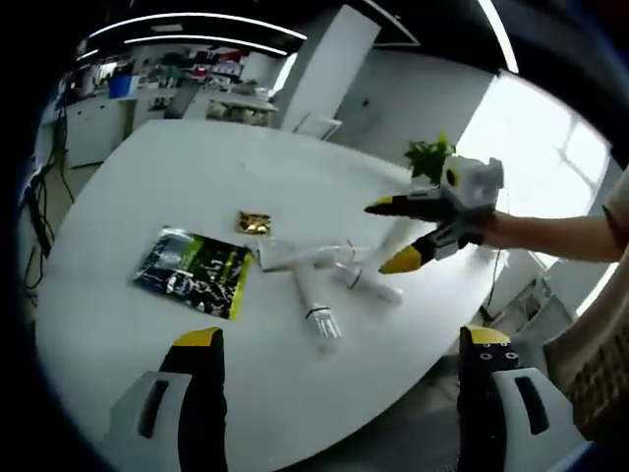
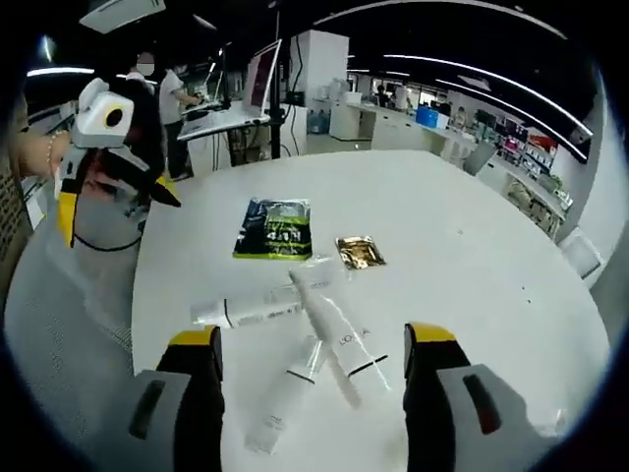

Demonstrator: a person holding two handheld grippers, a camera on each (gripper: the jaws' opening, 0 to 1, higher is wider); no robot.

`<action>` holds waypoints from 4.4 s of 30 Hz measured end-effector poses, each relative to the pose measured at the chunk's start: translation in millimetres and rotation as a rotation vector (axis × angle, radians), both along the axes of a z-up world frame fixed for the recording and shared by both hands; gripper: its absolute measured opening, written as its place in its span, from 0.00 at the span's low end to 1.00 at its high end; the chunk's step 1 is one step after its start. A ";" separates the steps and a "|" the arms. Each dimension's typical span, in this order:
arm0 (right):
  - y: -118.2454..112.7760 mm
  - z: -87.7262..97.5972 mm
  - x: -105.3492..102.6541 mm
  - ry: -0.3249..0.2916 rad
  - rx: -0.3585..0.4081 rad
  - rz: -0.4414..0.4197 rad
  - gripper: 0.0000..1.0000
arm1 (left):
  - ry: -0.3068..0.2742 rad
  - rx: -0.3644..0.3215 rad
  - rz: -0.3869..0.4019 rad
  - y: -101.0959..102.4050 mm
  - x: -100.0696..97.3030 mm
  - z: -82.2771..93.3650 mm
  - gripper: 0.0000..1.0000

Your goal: Arrange the skincare products in the storage area until every visible bottle or jar stands upright without overlapping.

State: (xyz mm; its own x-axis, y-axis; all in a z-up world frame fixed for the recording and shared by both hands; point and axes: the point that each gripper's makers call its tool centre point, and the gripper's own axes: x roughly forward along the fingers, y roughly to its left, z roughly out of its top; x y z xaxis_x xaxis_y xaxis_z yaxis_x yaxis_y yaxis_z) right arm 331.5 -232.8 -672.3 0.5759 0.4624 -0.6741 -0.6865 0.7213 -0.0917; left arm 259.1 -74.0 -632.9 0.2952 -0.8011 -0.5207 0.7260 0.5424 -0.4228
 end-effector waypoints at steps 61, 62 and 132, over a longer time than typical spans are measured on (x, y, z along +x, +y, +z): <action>5.1 -23.6 54.4 0.011 -0.196 0.111 0.27 | 0.005 -0.076 0.044 -13.7 15.7 22.1 0.97; 3.4 -20.4 52.5 0.002 -0.188 0.100 0.27 | 0.003 -0.082 0.045 -15.5 15.7 24.7 0.97; -5.3 146.3 -112.4 -0.328 0.281 -0.296 0.32 | -0.034 -0.290 -0.306 -176.7 -30.1 125.9 0.06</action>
State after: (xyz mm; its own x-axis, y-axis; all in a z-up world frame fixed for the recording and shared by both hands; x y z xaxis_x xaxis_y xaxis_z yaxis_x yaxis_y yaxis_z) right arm 219.1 -238.2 -526.1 0.8693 0.3848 -0.3102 -0.4171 0.9079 -0.0428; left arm 229.0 -250.7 -507.0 0.0341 -0.9664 -0.2547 0.8510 0.1617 -0.4996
